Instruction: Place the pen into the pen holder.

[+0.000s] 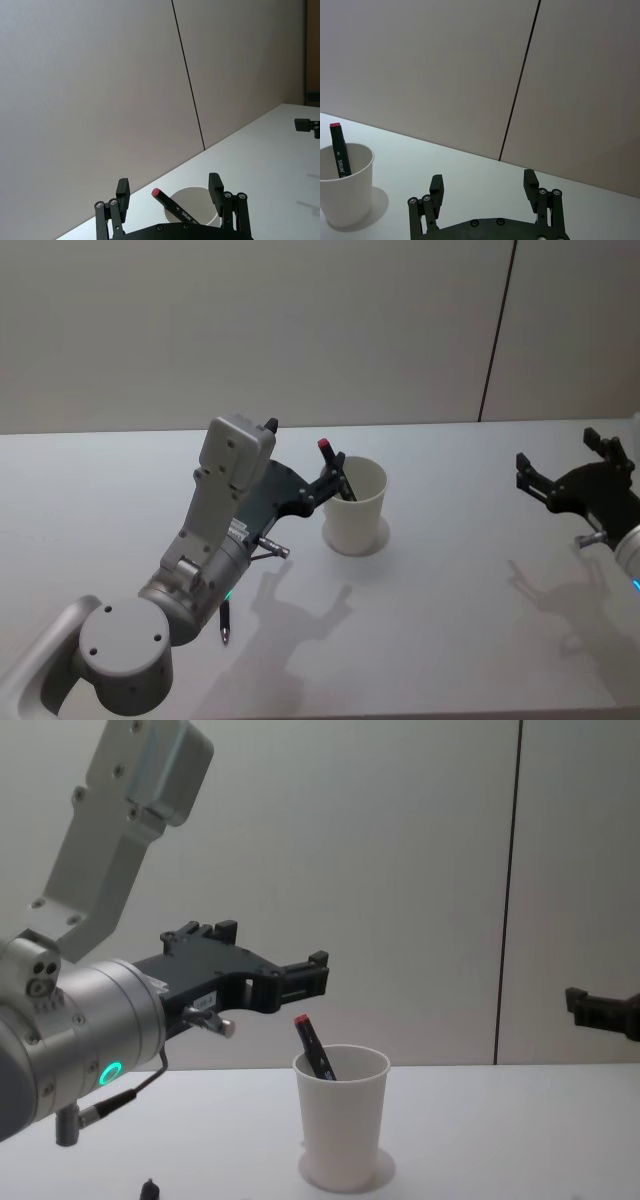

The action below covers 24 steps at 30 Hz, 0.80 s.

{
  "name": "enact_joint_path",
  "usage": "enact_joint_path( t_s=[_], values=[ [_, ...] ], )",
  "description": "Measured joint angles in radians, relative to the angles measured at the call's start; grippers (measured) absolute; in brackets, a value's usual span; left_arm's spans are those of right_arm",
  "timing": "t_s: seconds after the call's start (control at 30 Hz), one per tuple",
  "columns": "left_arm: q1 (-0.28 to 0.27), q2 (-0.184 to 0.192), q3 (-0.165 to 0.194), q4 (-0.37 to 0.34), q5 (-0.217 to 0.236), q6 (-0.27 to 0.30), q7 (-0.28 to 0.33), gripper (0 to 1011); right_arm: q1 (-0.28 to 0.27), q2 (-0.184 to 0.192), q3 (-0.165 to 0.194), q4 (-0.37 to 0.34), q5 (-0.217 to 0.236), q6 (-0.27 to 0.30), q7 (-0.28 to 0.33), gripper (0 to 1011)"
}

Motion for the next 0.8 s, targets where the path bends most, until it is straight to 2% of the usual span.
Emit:
enact_joint_path(
  t_s=[0.33, 0.63, 0.8],
  values=[
    [0.003, 0.000, -0.001, -0.006, 0.000, 0.027, 0.003, 999, -0.015, 0.008, 0.005, -0.018, 0.004, 0.005, 0.007, 1002],
    [0.019, 0.006, -0.006, -0.039, -0.020, 0.114, 0.035, 1000, -0.023, 0.012, 0.007, -0.027, 0.005, 0.007, 0.010, 1002],
    [0.037, 0.013, -0.010, -0.066, -0.048, 0.184, 0.067, 999, -0.025, 0.013, 0.007, -0.030, 0.006, 0.007, 0.011, 1002]
  ],
)
